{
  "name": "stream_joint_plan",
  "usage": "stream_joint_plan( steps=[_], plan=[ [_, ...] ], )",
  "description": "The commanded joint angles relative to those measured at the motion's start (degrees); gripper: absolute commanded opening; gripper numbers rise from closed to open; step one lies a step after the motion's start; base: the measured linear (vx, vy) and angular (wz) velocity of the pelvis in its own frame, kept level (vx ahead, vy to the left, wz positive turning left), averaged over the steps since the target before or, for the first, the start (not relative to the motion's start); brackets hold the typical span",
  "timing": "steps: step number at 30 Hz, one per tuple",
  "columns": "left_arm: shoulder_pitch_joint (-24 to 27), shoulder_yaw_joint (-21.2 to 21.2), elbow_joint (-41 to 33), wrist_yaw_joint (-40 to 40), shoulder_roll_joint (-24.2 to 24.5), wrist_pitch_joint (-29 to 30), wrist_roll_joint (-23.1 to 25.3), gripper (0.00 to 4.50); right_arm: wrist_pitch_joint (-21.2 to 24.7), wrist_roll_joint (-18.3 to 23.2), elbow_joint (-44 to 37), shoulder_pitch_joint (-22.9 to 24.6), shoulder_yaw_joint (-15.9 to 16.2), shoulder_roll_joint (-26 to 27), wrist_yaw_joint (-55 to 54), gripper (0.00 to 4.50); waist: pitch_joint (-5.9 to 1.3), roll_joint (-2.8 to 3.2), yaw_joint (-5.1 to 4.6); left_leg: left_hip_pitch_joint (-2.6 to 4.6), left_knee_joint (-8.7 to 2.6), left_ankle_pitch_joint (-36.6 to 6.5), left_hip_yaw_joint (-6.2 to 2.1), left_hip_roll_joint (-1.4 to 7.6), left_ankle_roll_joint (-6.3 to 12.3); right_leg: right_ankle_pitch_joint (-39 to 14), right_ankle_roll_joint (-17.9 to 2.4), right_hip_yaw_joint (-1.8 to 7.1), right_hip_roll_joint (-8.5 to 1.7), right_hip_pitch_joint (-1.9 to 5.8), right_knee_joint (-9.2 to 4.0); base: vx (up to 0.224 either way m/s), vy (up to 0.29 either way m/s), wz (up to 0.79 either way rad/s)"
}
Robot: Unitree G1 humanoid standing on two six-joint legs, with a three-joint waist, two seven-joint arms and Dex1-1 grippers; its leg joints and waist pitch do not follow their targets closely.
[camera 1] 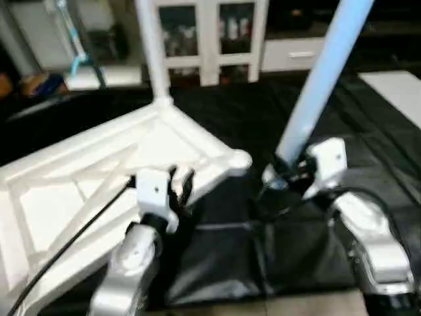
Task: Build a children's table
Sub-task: Rotate table base
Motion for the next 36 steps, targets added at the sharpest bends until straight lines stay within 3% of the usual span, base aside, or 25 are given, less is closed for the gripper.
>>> stream_joint_plan(
  steps=[1, 2, 3, 4, 6, 7, 9, 10, 12, 13, 15, 16, 18, 20, 22, 24, 25, 28, 29, 30, 36],
  plan=[
    [-3.33, -1.21, 2.48, -5.68, 2.86, 5.17, -1.43, 2.37, -1.27, 0.72, 1.40, -0.71, -0.54, -1.51, 1.81, 1.87, -4.29, 0.48, -0.40, 4.13, -3.08, 16.95, -3.90, 8.37, 12.41, 18.20, -8.84, 2.34, -6.20, -0.14, -1.98, 0.046, 0.068, 0.03],
    [-3.82, -1.15, 3.13, -5.90, 3.28, 5.46, -1.13, 2.37, -1.40, 0.68, 1.61, -0.79, -0.49, -1.61, 2.10, 1.87, -3.76, 0.14, 0.27, 3.35, -3.33, 15.18, -2.73, 7.29, 12.15, 17.28, -10.10, 2.51, -6.40, -0.32, -2.80, -0.003, 0.091, -0.02],
    [-5.28, -0.34, 4.40, -6.35, 3.60, 6.79, -1.74, 2.47, -1.58, 0.79, 1.83, -1.05, -0.28, -2.03, 3.06, 1.87, -3.39, -0.45, 0.72, 1.97, -3.84, 7.94, -1.36, 6.04, 10.45, 16.80, -11.96, 2.79, -7.35, 0.92, -3.53, -0.032, 0.083, -0.06],
    [-6.66, 0.08, 5.58, -7.30, 4.27, 7.24, -1.99, 2.61, -1.72, 0.89, 1.92, -1.32, -0.11, -2.43, 3.91, 1.87, -3.60, -0.61, 1.09, 1.66, -3.79, 6.14, -0.88, 5.58, 9.69, 17.56, -12.57, 2.69, -7.59, 1.57, -3.62, -0.032, 0.083, -0.06],
    [-8.14, 0.43, 7.09, -7.93, 5.08, 7.20, -2.08, 2.76, -1.83, 1.06, 2.14, -1.66, -0.05, -2.75, 4.68, 1.87, -2.86, -0.87, 1.46, 2.28, -5.14, -8.33, 0.12, 6.05, 5.70, 8.10, -13.74, 2.58, -7.67, 1.09, -4.90, -0.062, 0.065, 0.01],
    [-10.02, 0.84, 9.52, -8.28, 6.04, 7.28, -1.66, 2.83, -1.94, 1.11, 2.54, -2.11, 0.03, -3.00, 5.34, 1.87, -2.77, -0.71, 1.42, 2.56, -5.41, -11.33, 0.27, 6.16, 4.60, 5.49, -13.93, 2.55, -7.61, 1.00, -5.05, -0.068, 0.062, 0.04],
    [-12.95, 0.54, 14.10, -9.52, 7.94, 6.51, 0.05, 2.96, -2.56, 0.54, 3.20, -2.66, 0.28, -3.42, 5.87, 1.87, -2.62, 0.06, 0.81, 2.85, -6.51, -20.07, 0.29, 6.06, -0.10, -2.33, -12.24, 2.52, -7.07, 0.53, -5.29, -0.076, 0.060, -0.03],
    [-15.40, 0.34, 17.38, -10.97, 9.10, 7.05, 0.20, 3.19, -2.63, 0.63, 2.92, -2.85, 0.46, -4.00, 6.74, 1.87, -2.43, -0.08, 0.53, 2.96, -6.88, -23.63, 0.35, 5.86, -2.33, -5.65, -11.01, 2.61, -7.13, 0.16, -5.67, -0.080, 0.058, -0.05],
    [-18.96, 0.51, 21.40, -14.48, 10.17, 8.69, -1.66, 3.19, -2.29, 1.19, 2.20, -2.79, 0.48, -4.76, 8.13, 1.87, -2.60, 0.41, 0.46, 3.28, -7.11, -26.87, 0.21, 5.78, -4.89, -8.44, -9.65, 2.66, -7.36, -0.13, -6.00, -0.083, 0.043, -0.06],
    [-19.91, 0.61, 22.49, -15.67, 10.40, 9.26, -2.36, 3.19, -2.21, 1.29, 2.07, -2.75, 0.47, -4.93, 8.42, 1.87, -2.43, 0.25, 0.59, 3.83, -7.17, -29.68, 0.39, 5.68, -6.17, -10.77, -8.91, 2.82, -7.41, -0.92, -6.59, -0.089, 0.040, -0.04],
    [-20.59, 0.58, 23.38, -16.62, 10.58, 9.68, -2.75, 3.19, -2.21, 1.31, 2.04, -2.70, 0.44, -5.06, 8.61, 1.87, -2.24, -0.04, 0.42, 3.53, -7.42, -31.74, 0.26, 5.71, -6.89, -12.50, -8.57, 2.91, -7.68, -0.84, -6.73, -0.038, 0.017, -0.02],
    [-21.64, -0.17, 25.22, -18.82, 11.01, 10.58, -3.04, 3.19, -2.48, 1.18, 2.27, -2.40, 0.22, -5.38, 8.81, 1.87, -2.00, -0.14, 0.37, 3.28, -7.62, -33.41, 0.33, 5.55, -6.97, -16.04, -7.57, 2.83, -8.00, -0.92, -7.25, 0.000, 0.000, 0.00],
    [-23.09, -0.11, 27.32, -22.53, 10.32, 12.75, -6.12, 3.19, -2.57, 0.79, 2.30, -1.75, -0.12, -5.99, 9.40, 1.87, -2.07, 0.27, 0.45, 3.39, -7.54, -34.12, 0.26, 5.44, -7.02, -18.37, -7.25, 2.87, -8.37, -1.03, -7.52, 0.000, 0.000, 0.00],
    [-23.93, -0.09, 28.69, -22.90, 9.92, 12.86, -6.48, 3.19, -2.67, 0.65, 2.33, -1.60, -0.21, -6.10, 9.49, 1.87, -2.18, 0.09, 0.25, 3.24, -7.76, -34.36, 0.14, 5.61, -7.00, -16.99, -7.28, 2.80, -8.29, -0.88, -7.43, 0.000, 0.000, 0.00],
    [-24.54, -0.18, 29.92, -23.40, 9.81, 12.34, -6.39, 3.19, -2.72, 0.66, 2.37, -1.60, -0.19, -6.18, 9.48, 1.87, -2.61, 0.30, -0.06, 2.74, -8.08, -30.55, 0.15, 5.71, -5.82, -10.74, -8.23, 2.61, -8.15, -0.30, -7.02, 0.000, 0.000, 0.00],
    [-25.65, -0.46, 32.10, -23.87, 9.58, 11.06, -5.66, 3.19, -2.66, 0.74, 2.05, -1.32, -0.24, -6.29, 9.43, 1.87, -2.55, 0.36, -0.47, 2.54, -8.05, -28.50, 0.47, 5.66, -4.52, -8.76, -8.84, 2.60, -8.04, -0.34, -7.28, 0.000, 0.000, 0.00],
    [-26.37, -1.27, 33.66, -23.74, 9.82, 9.77, -3.94, 3.19, -2.51, 0.63, 1.54, -0.99, -0.21, -6.38, 9.37, 1.87, -2.48, 0.24, -0.53, 2.97, -7.80, -29.50, 0.73, 5.59, -4.10, -11.04, -8.96, 2.73, -8.15, -0.77, -7.74, 0.000, 0.000, 0.00],
    [-27.33, -3.24, 37.25, -22.16, 10.80, 7.48, -0.13, 3.19, -2.48, 0.55, 1.24, -0.79, -0.09, -6.14, 9.10, 1.87, -2.40, 0.05, -0.63, 2.69, -7.56, -28.34, 0.73, 5.66, -3.03, -13.65, -9.02, 3.00, -8.60, -0.63, -8.12, 0.000, 0.000, 0.00],
    [-27.41, -3.37, 37.55, -21.95, 10.86, 7.30, 0.16, 2.90, -2.49, 0.54, 1.24, -0.77, -0.08, -6.12, 9.09, 1.87, -2.51, 0.11, -0.59, 2.66, -7.53, -27.75, 0.68, 5.70, -2.74, -13.49, -9.06, 3.00, -8.61, -0.56, -8.08, 0.000, 0.000, 0.00],
    [-27.87, -4.07, 39.13, -20.79, 11.21, 6.29, 1.68, 2.90, -2.58, 0.49, 1.21, -0.68, 0.00, -5.99, 9.01, 1.87, -2.58, 0.13, -0.62, 2.38, -7.61, -25.74, 0.65, 5.85, -1.92, -11.58, -9.42, 2.99, -8.53, -0.37, -7.89, 0.000, 0.000, 0.00],
    [-29.41, -3.57, 41.69, -20.50, 11.57, 5.10, 2.27, 2.36, -2.57, 0.48, 0.94, -0.76, 0.54, -5.63, 8.88, 1.87, -3.03, 0.07, -0.39, 2.20, -7.12, -18.27, 1.34, 5.86, 1.91, -2.01, -12.40, 2.80, -8.25, -0.15, -7.27, 0.000, 0.000, 0.00]
  ],
)
